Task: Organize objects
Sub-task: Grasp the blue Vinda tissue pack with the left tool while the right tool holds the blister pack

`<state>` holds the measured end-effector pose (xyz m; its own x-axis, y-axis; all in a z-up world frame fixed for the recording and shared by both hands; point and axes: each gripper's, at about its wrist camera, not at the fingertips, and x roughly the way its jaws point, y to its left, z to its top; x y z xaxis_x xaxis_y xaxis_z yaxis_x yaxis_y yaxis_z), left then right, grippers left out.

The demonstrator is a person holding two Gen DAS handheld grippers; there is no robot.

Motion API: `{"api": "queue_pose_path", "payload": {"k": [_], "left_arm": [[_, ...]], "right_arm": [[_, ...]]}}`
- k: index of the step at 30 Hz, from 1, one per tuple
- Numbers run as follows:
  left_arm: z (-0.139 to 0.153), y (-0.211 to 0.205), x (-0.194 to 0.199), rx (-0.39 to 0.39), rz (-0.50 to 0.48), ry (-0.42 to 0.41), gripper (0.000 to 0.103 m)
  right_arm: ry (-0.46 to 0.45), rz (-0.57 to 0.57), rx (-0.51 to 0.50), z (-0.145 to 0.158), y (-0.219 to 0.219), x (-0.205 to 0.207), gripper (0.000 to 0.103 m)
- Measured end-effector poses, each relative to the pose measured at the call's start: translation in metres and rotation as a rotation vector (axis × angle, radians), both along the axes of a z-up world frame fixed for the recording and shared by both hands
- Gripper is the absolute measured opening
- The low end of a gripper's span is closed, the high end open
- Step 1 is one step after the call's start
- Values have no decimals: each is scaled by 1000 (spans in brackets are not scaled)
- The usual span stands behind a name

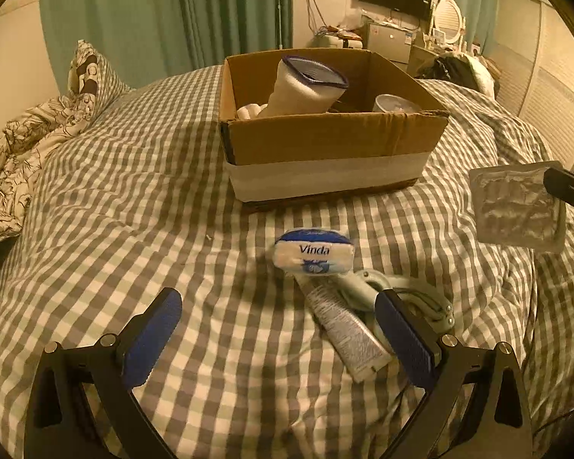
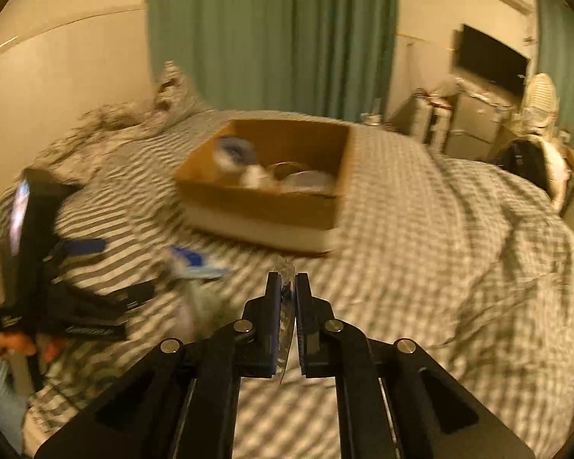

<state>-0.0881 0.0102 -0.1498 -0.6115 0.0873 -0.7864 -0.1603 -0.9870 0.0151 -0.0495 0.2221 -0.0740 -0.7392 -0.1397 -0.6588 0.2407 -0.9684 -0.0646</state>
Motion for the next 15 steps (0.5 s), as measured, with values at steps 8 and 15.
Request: {"api": "queue_pose_path", "payload": {"k": [8, 15], "left_arm": [[-12, 20, -30, -52, -32, 8, 103], [-35, 26, -56, -17, -73, -86, 71]], "right_arm": [[-102, -70, -72, -44, 29, -29, 7], [-155, -69, -160, -59, 40, -40, 9]]}}
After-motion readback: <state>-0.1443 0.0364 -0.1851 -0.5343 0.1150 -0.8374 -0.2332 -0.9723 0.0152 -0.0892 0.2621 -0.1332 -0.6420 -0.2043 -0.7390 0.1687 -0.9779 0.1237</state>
